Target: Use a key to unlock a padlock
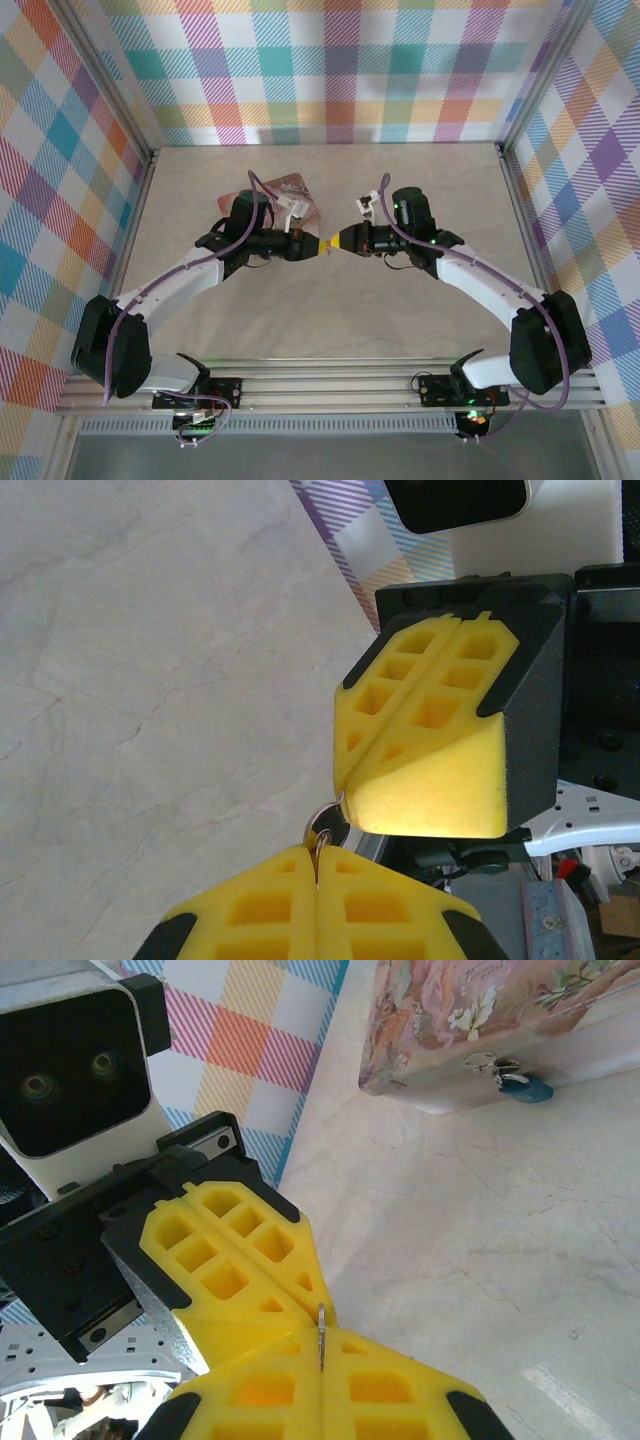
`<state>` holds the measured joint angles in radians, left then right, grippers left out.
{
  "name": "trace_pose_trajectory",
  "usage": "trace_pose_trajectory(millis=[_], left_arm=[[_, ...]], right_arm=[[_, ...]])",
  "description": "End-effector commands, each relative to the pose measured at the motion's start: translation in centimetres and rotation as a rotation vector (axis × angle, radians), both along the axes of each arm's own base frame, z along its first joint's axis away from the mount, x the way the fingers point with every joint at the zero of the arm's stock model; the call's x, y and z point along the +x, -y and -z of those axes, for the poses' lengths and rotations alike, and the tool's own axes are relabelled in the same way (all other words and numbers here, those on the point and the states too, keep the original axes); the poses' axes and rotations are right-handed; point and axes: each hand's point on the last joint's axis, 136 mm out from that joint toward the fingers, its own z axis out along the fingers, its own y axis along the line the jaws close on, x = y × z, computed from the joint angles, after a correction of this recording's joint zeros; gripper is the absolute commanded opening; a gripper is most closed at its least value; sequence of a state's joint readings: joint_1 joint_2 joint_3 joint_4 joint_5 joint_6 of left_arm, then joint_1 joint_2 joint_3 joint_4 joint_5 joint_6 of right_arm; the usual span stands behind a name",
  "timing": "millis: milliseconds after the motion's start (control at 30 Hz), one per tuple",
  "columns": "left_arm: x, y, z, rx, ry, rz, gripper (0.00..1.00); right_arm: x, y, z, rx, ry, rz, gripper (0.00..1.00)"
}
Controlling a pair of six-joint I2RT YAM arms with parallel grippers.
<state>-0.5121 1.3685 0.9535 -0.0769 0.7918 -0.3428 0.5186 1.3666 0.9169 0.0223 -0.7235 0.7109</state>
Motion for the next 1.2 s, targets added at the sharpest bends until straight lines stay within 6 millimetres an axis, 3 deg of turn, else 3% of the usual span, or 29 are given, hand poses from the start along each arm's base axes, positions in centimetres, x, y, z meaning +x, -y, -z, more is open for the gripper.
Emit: trace_pose_trajectory(millis=[0,133,167,267,367,633,1167], left_arm=[[-1.2,-0.4,-0.8,-0.013,0.039,0.037,0.00],[-1.5,-0.7,-1.3,-0.009,0.064,0.036,0.00],[-1.5,-0.7,-1.4,-0.010,0.069,0.035,0.04],[-1.2,-1.6,-1.8,-0.012,0.065,0.007,0.31],[-1.1,-2.8,-3.2,-0.084,0.056,0.005,0.39],[-3.0,-3.3,-6.3,-0.214,0.098,0.097,0.40],[-3.2,-0.8,-5.7,-0.242,0.074,0.136,0.38]], right_arm=[[0.2,-0.5,-2.1,0.023,0.112,-0.035,0.00],[-0.3,-0.8,-2.7,0.031,0.150,-0.082,0.00],[-0.4,-0.8,-2.9,0.035,0.161,-0.096,0.00],[-0.9,-0.7,-3.1,0.010,0.203,-0.140,0.00],[-1.7,-0.5,-3.3,-0.037,0.258,-0.215,0.00],[-3.5,-0.9,-5.0,-0.002,0.316,-0.378,0.00],[-3.9,-1.1,-5.3,0.038,0.315,-0.413,0.00]])
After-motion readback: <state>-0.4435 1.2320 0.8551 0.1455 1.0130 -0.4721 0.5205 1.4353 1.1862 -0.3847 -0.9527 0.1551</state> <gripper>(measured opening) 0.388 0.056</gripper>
